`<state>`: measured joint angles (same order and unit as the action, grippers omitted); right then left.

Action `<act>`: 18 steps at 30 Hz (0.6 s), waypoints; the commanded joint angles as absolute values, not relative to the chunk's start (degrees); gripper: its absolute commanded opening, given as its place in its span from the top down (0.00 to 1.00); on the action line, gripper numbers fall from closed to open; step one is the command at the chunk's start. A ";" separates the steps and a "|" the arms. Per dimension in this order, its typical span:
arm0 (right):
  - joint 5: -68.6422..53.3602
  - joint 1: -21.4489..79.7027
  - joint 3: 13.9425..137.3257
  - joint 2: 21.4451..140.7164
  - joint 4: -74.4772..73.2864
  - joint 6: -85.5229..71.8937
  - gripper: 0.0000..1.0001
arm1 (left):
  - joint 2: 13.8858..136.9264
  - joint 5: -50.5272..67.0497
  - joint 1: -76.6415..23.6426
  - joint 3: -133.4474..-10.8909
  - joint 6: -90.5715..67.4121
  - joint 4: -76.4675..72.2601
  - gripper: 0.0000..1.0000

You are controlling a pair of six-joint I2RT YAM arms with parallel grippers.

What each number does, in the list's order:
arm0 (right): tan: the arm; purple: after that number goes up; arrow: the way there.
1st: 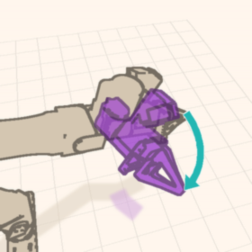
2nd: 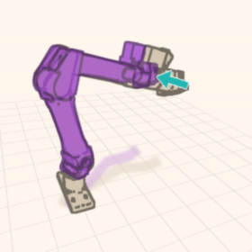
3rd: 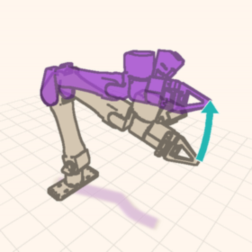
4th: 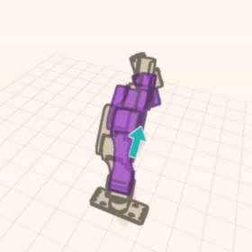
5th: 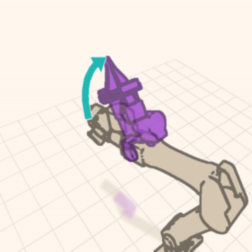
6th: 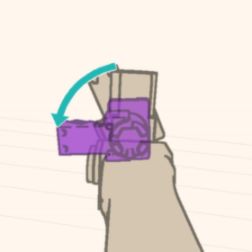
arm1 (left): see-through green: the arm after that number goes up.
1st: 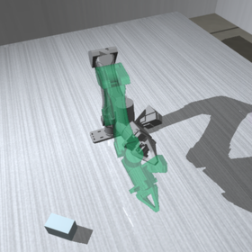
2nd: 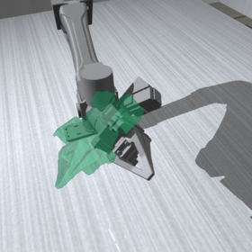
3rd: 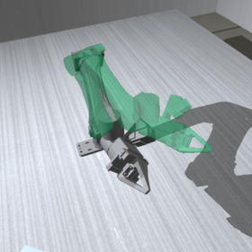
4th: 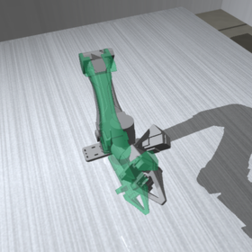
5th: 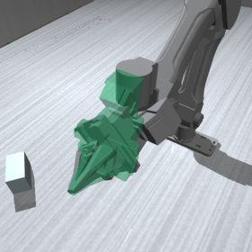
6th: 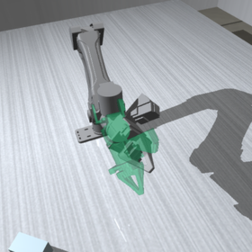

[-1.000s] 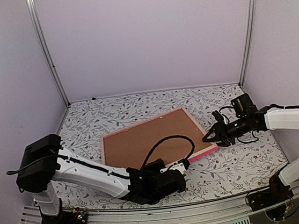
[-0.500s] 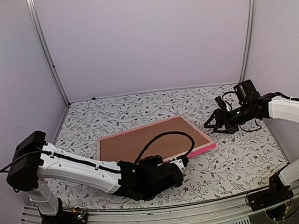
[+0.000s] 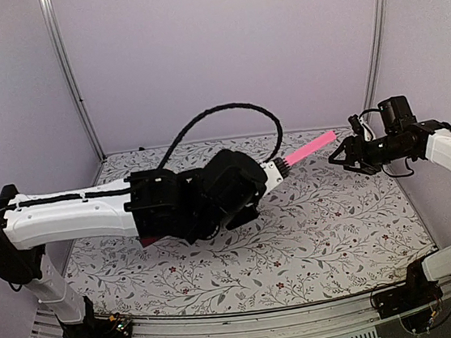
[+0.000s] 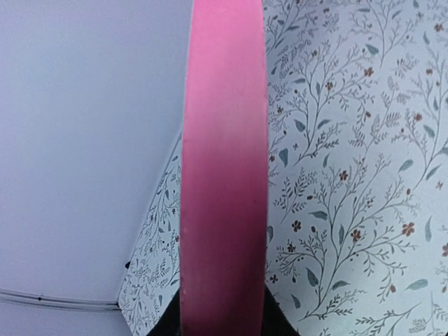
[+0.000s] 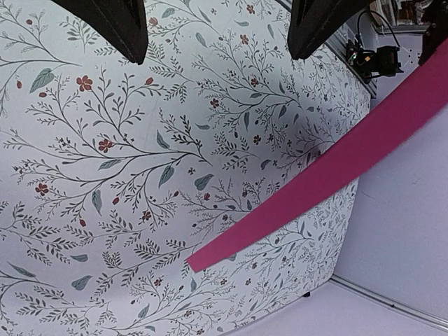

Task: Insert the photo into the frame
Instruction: Turn over the photo frame.

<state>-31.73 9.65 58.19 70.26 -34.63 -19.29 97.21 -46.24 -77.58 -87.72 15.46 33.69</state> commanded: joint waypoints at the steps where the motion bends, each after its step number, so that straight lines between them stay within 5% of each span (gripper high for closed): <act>1: -31.38 9.32 60.35 70.73 -36.25 -17.55 0.28 | 93.57 -38.82 -73.78 -101.04 10.61 33.95 1.00; 10: -31.46 8.40 60.90 71.21 -36.28 -16.77 0.28 | 95.03 -16.12 -62.39 -116.81 -3.11 39.91 1.00; 18: -31.39 6.79 61.19 70.73 -37.12 -15.24 0.28 | 91.44 7.42 -46.35 -111.31 -19.24 32.21 1.00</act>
<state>-31.75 7.49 58.98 71.07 -36.12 -16.82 96.97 -5.93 -52.75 -113.47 -8.95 43.90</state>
